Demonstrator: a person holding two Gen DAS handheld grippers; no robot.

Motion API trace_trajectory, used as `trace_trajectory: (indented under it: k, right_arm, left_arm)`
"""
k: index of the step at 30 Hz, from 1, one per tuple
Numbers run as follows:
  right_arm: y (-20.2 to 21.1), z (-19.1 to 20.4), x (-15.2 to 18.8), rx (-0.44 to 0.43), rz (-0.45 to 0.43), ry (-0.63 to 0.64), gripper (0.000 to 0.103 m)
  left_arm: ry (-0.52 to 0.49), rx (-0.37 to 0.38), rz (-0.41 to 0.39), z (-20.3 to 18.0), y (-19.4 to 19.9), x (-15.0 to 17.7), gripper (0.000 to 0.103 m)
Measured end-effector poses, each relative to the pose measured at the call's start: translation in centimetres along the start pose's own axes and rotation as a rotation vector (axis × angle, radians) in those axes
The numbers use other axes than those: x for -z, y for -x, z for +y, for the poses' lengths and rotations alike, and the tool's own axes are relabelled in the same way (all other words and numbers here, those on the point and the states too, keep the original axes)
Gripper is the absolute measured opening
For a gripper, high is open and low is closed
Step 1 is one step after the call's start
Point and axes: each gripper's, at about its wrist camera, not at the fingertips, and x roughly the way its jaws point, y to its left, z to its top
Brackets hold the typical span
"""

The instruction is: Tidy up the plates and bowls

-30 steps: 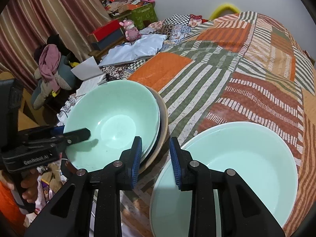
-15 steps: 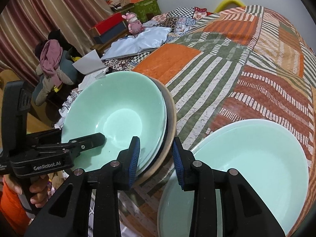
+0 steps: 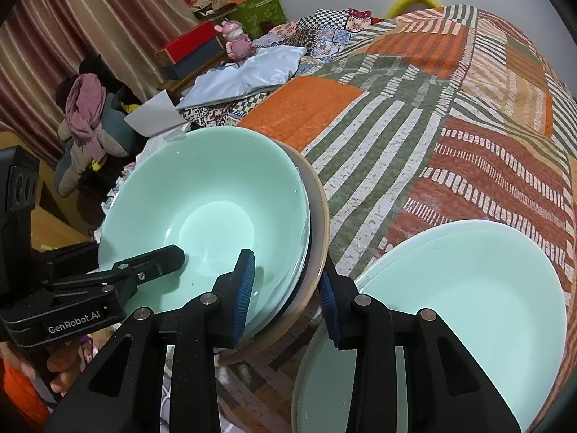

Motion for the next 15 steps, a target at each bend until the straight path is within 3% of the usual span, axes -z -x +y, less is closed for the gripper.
trace_trajectory:
  k: [15]
  right_arm:
    - [4.6,-1.2,0.2,0.034,-0.112,-0.027,0.032]
  left_arm:
    - [-0.030,0.052,-0.070,-3.2,3.1,-0.7,0.044]
